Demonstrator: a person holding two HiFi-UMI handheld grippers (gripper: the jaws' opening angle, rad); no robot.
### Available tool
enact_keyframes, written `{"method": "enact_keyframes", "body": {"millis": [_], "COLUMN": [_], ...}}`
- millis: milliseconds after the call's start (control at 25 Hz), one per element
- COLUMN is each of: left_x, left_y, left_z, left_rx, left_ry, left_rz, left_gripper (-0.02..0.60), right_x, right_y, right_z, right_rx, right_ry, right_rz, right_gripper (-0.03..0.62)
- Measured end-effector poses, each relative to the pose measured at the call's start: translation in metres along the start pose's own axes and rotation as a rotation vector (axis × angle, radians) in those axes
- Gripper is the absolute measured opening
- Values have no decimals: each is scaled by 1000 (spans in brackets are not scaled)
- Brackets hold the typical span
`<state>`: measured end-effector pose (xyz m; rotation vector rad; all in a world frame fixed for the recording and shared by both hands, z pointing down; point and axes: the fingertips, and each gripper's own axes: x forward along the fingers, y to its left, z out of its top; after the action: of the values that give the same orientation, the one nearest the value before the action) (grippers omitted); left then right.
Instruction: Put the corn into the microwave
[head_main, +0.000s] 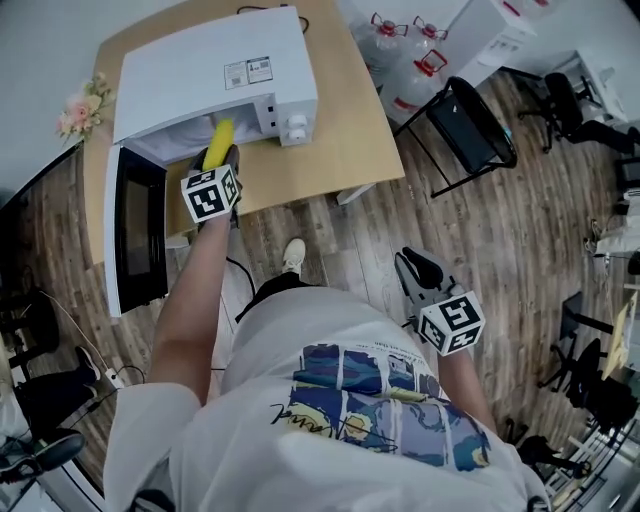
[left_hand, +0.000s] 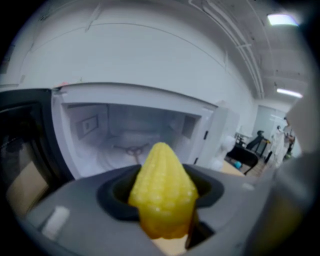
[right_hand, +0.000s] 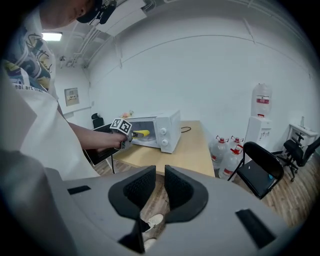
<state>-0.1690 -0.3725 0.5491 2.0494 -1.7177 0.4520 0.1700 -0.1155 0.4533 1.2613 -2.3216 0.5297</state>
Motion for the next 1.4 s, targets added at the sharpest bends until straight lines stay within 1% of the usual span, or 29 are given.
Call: {"method": "enact_keyframes", "body": {"millis": [160, 360, 600, 800, 1080, 1240, 1400], "left_x": [37, 77, 108, 127, 146, 153, 154], "left_y": [11, 18, 18, 14, 10, 2, -3], "left_z": [3, 5, 8, 11, 15, 11, 11], "left_rx": [22, 51, 91, 122, 173, 200, 215], "left_ry": [27, 53, 88, 106, 141, 186, 189], "left_rz": [-3, -17, -26, -30, -16, -21, -20], "left_gripper": [255, 255, 255, 255, 257, 258, 259], "right_x": [24, 46, 53, 58, 62, 63, 62], "right_y": [-6, -14, -29, -37, -39, -38, -39], "right_z": [19, 27, 36, 43, 47, 44, 44], "right_rx": [0, 3, 51, 146, 160, 164, 166], "right_ry": [7, 37, 37, 11, 9, 16, 12], "right_rz": [-8, -20, -62, -68, -92, -95, -98], "right_gripper": [51, 51, 51, 51, 51, 51, 51]}}
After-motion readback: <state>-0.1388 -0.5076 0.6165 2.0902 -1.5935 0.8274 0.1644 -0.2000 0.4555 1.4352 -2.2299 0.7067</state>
